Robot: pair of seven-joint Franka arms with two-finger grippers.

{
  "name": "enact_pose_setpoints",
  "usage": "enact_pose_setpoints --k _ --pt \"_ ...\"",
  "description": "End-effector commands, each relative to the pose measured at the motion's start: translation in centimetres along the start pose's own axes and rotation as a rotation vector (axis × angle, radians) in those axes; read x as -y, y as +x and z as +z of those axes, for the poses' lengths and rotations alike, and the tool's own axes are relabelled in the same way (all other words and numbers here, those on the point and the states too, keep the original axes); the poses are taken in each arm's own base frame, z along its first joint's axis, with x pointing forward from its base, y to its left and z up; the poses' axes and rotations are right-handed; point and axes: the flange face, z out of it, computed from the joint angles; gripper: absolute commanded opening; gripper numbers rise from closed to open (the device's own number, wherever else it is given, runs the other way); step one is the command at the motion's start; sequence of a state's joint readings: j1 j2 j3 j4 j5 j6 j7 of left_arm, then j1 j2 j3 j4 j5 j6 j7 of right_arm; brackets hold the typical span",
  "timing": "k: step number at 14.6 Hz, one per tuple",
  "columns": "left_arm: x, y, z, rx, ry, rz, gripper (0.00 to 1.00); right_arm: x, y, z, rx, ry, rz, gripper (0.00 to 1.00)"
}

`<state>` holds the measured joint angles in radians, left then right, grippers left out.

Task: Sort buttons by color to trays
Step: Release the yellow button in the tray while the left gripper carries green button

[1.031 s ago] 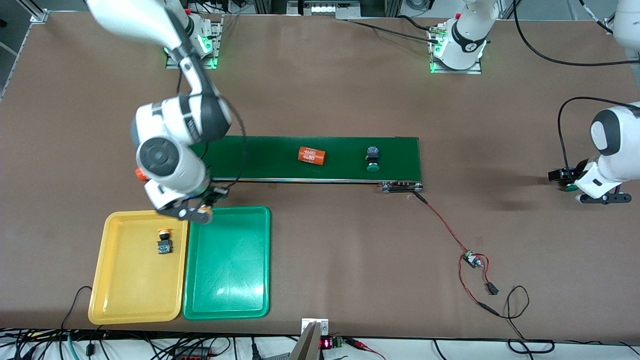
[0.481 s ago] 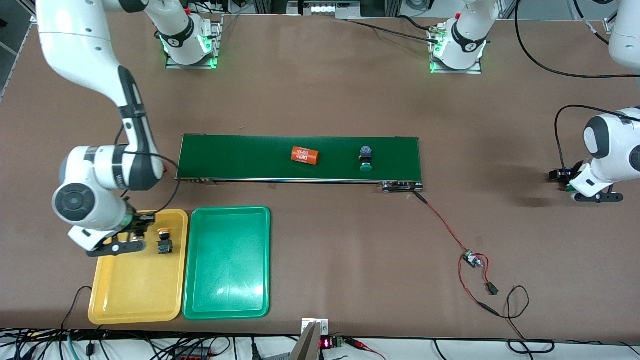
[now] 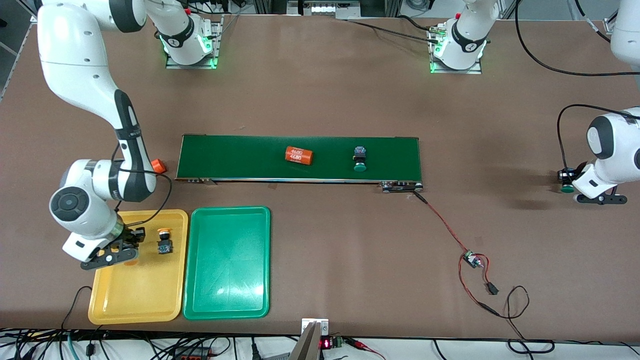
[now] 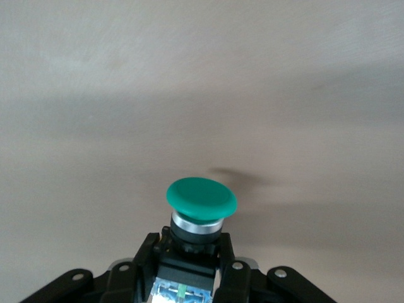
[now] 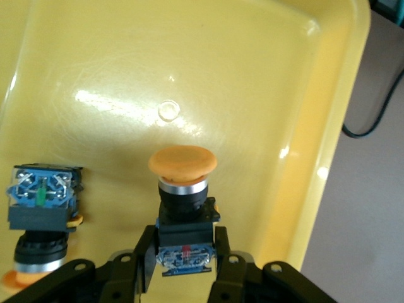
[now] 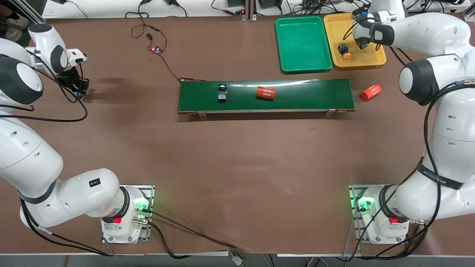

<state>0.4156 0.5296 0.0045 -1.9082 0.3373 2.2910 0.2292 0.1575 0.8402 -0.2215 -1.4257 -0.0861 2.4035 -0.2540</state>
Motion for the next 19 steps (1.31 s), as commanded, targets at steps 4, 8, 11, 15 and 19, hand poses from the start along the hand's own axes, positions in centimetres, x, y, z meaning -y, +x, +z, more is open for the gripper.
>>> enact_pose_setpoints --k 4,8,11,15,19 --pt "-11.2 2.1 -11.0 0.104 -0.173 0.079 0.15 0.2 0.2 -0.4 -0.007 0.040 -0.031 1.00" --pt "-22.4 2.8 -13.8 0.147 -0.243 0.050 0.15 1.0 0.3 -8.0 0.064 0.260 0.093 1.00" --pt "-31.1 2.5 -15.6 0.156 -0.275 0.060 0.15 0.3 0.7 -13.9 0.008 0.268 0.083 1.00" --pt "-40.6 1.5 -15.3 0.178 -0.351 0.082 0.15 1.7 1.2 -16.1 -0.012 0.258 0.049 1.00" --pt "-48.9 -1.2 -13.9 0.143 -0.372 -0.031 0.15 1.1 -0.2 -21.9 0.027 0.297 0.065 1.00"
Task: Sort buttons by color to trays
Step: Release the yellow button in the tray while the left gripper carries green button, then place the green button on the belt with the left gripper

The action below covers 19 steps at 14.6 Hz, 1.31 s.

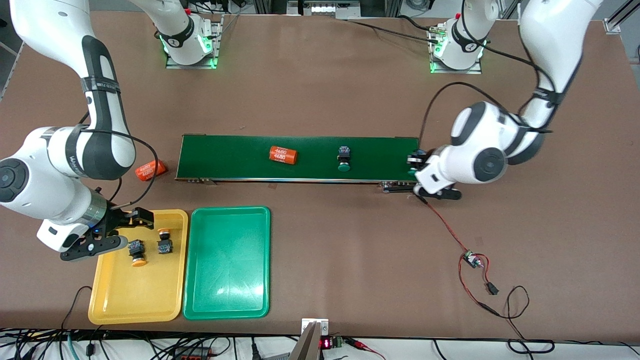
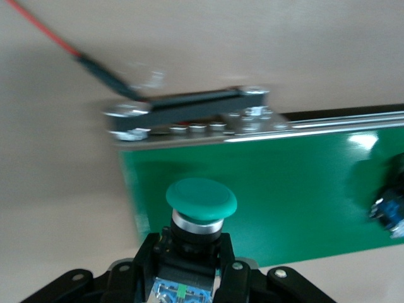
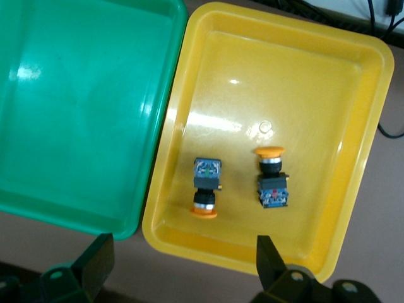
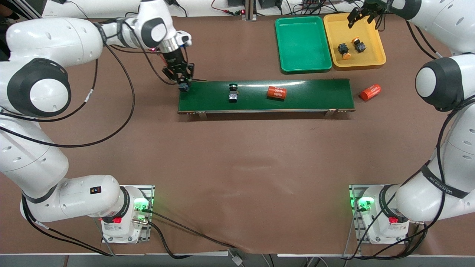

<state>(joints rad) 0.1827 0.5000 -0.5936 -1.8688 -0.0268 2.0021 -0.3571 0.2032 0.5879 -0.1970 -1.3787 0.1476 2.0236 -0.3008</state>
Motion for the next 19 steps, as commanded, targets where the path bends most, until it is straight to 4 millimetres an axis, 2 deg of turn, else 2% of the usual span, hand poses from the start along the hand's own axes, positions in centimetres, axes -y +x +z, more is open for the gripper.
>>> enact_pose_setpoints --k 1,3,4,5,7,9,11,12,14,17,19 --pt "-2.2 -1.3 2.5 -0.032 -0.026 -0.051 0.15 0.9 -2.1 -6.0 0.030 0.041 0.039 1.00" --pt "-2.5 -1.5 3.2 -0.022 -0.022 -0.045 0.22 0.6 -2.8 -7.5 0.049 0.049 0.140 1.00" --pt "-2.6 -1.4 3.5 -0.020 -0.024 -0.045 0.54 0.7 -3.1 -8.1 0.050 0.050 0.146 1.00" --pt "-2.7 -1.6 3.4 -0.020 -0.022 -0.041 1.00 1.1 -3.3 -8.4 0.067 0.053 0.148 1.00" --pt "-2.5 -1.5 1.3 -0.053 -0.024 -0.047 1.00 1.3 -3.8 -8.6 0.106 0.051 0.152 1.00" --pt "-2.3 -1.6 -3.4 -0.139 -0.025 -0.059 1.00 0.8 -3.9 -8.4 0.100 0.064 0.167 1.00" --pt "-1.8 -2.6 -8.9 -0.235 -0.008 -0.069 1.00 2.1 -3.8 -8.2 0.117 0.062 0.168 1.00" --pt "-0.4 -3.1 -12.0 -0.286 0.007 -0.088 1.00 3.4 -3.6 -8.2 0.122 0.058 0.216 1.00" --pt "3.0 -4.5 -16.2 -0.327 0.050 -0.116 1.00 7.9 -3.5 -7.8 0.179 0.060 0.231 1.00" --pt "9.4 -6.6 -20.6 -0.322 0.129 0.026 1.00 14.0 -3.4 -7.3 0.219 0.037 0.284 1.00" --pt "12.7 -8.4 -23.8 -0.324 0.168 0.090 1.00 18.7 -3.5 -6.7 0.230 0.031 0.219 1.00"
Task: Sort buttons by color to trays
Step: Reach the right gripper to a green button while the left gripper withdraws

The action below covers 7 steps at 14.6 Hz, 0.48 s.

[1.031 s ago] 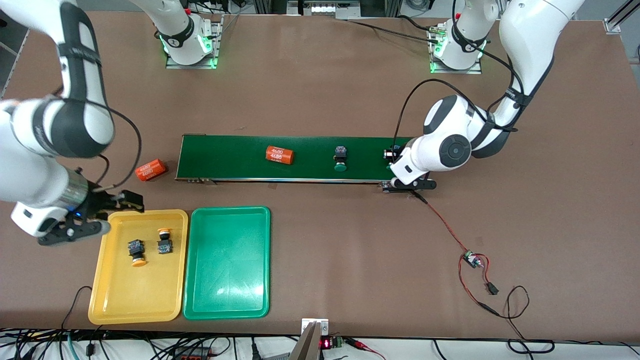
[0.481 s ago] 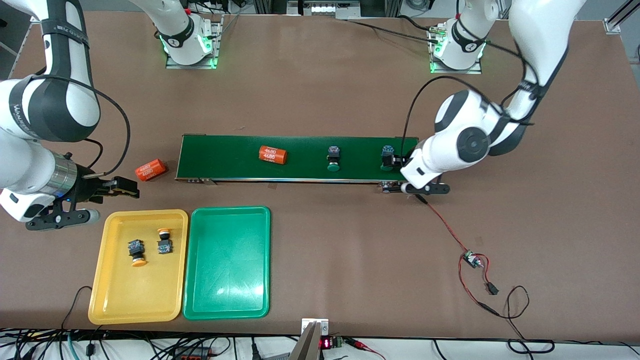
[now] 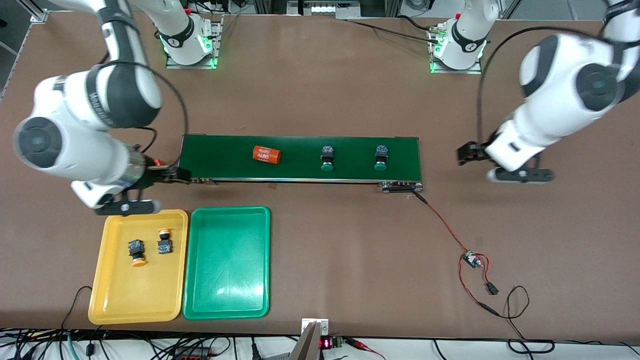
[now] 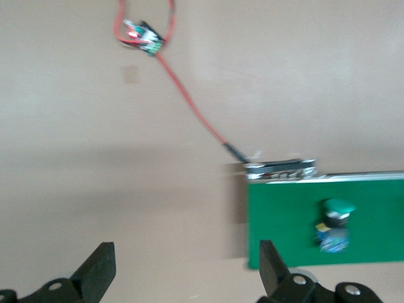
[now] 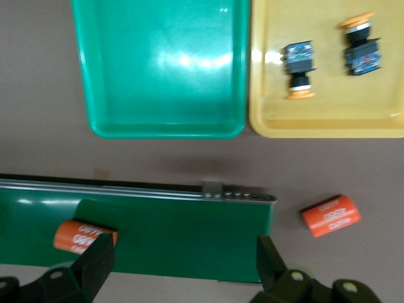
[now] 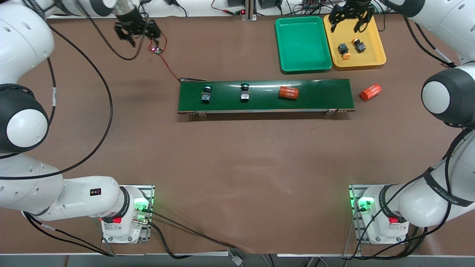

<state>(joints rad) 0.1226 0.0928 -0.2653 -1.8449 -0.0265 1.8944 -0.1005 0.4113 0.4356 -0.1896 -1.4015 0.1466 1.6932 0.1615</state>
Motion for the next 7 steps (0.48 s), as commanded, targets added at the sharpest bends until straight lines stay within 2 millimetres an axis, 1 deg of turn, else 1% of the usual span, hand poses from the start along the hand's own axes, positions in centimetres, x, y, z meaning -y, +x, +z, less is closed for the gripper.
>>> enact_pose_setpoints --k 1,2,3,4,5,7 --pt "3.6 -1.4 -4.4 0.001 0.043 0.084 1.00 5.0 -1.9 0.9 0.021 -0.024 -0.052 1.00" --pt "3.6 -1.4 -6.5 -0.006 0.066 0.092 1.00 7.1 -2.3 1.6 0.022 -0.030 -0.060 1.00" --pt "3.6 -1.3 -9.1 -0.023 0.096 0.094 1.00 8.7 -2.7 2.2 0.023 -0.037 -0.026 1.00" --pt "4.5 -1.2 -11.3 -0.057 0.098 0.075 1.00 10.8 -3.0 3.0 0.012 -0.041 -0.008 1.00" --pt "5.4 -1.1 -12.1 -0.075 0.093 0.057 1.00 12.6 -3.4 3.9 0.007 -0.042 -0.001 1.00" --pt "5.9 -1.2 -12.4 -0.075 0.096 0.049 1.00 15.1 -3.9 5.8 0.008 -0.045 0.040 1.00"
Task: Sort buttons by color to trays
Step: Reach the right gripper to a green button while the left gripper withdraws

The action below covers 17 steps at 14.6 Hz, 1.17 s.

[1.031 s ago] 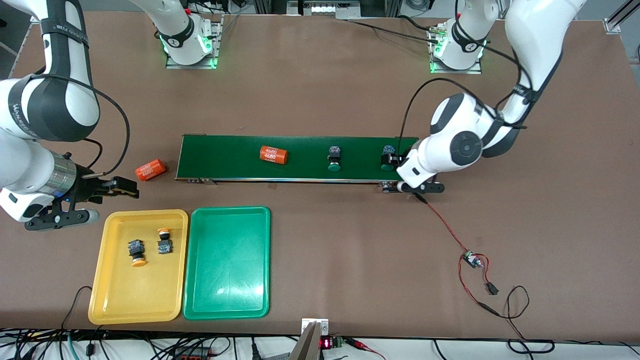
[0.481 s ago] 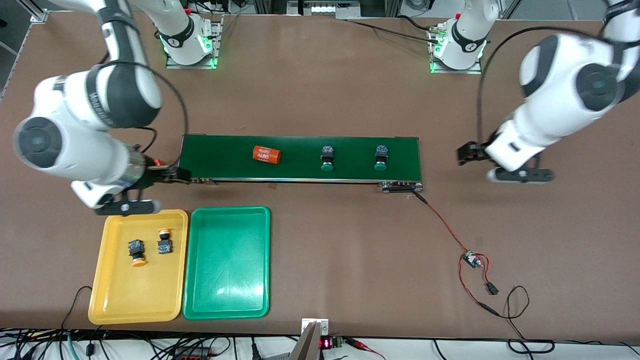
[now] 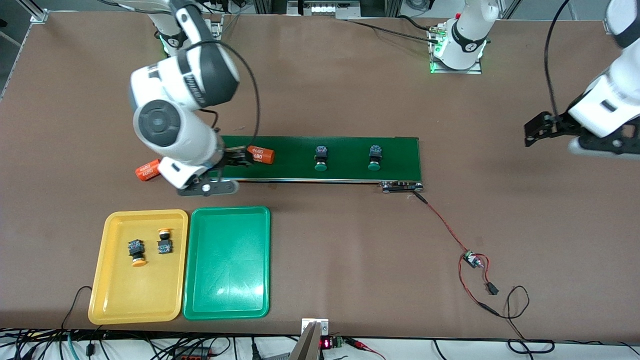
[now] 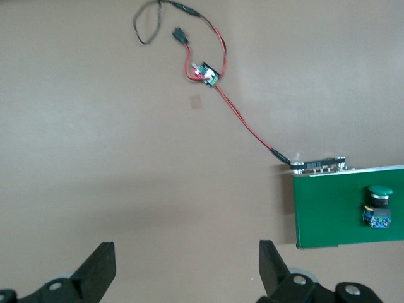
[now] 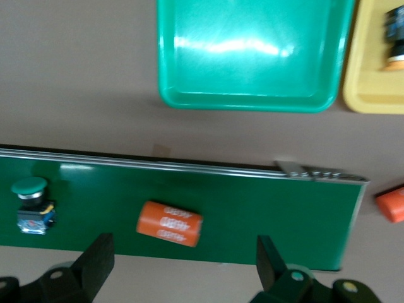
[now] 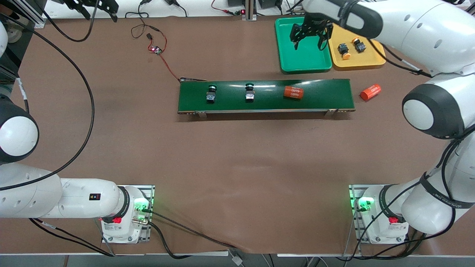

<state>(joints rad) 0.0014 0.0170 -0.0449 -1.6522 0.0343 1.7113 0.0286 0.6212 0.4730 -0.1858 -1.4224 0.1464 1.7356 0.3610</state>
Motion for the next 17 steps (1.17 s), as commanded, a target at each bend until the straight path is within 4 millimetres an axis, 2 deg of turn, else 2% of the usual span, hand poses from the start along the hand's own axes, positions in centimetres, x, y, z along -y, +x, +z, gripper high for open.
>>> enact_pose_setpoints --k 1,3,4,5,7,10,11,13,17 --pt "0.6 0.0 -0.6 0.009 0.017 0.004 1.00 3.7 -1.3 2.7 -0.009 -0.009 0.053 1.00" --pt "0.8 -0.9 -0.4 0.070 0.007 0.008 1.00 6.8 -2.6 4.3 -0.035 -0.009 0.095 1.00" --pt "0.9 -1.3 0.0 0.104 -0.019 0.000 1.00 8.6 -3.2 5.5 -0.040 -0.013 0.083 1.00" --pt "0.7 -1.2 -0.1 0.103 -0.030 -0.006 1.00 9.8 -3.7 5.9 -0.049 -0.012 0.065 1.00" --pt "0.7 -0.7 -0.6 0.086 -0.025 0.002 1.00 11.4 -4.3 6.9 -0.052 -0.013 0.043 1.00" --pt "0.7 -0.6 -0.7 0.080 -0.019 -0.001 1.00 13.4 -5.1 10.2 -0.024 -0.046 0.012 1.00" --pt "0.6 -0.6 -0.9 0.077 -0.020 -0.002 1.00 14.6 -5.8 11.5 -0.015 -0.061 -0.006 1.00" --pt "0.6 -0.6 -1.1 0.077 -0.020 -0.006 1.00 15.2 -5.9 13.1 -0.004 -0.072 -0.012 1.00" --pt "0.7 -0.6 -1.2 0.071 -0.018 -0.006 1.00 15.5 -5.8 14.5 0.035 -0.030 0.009 1.00"
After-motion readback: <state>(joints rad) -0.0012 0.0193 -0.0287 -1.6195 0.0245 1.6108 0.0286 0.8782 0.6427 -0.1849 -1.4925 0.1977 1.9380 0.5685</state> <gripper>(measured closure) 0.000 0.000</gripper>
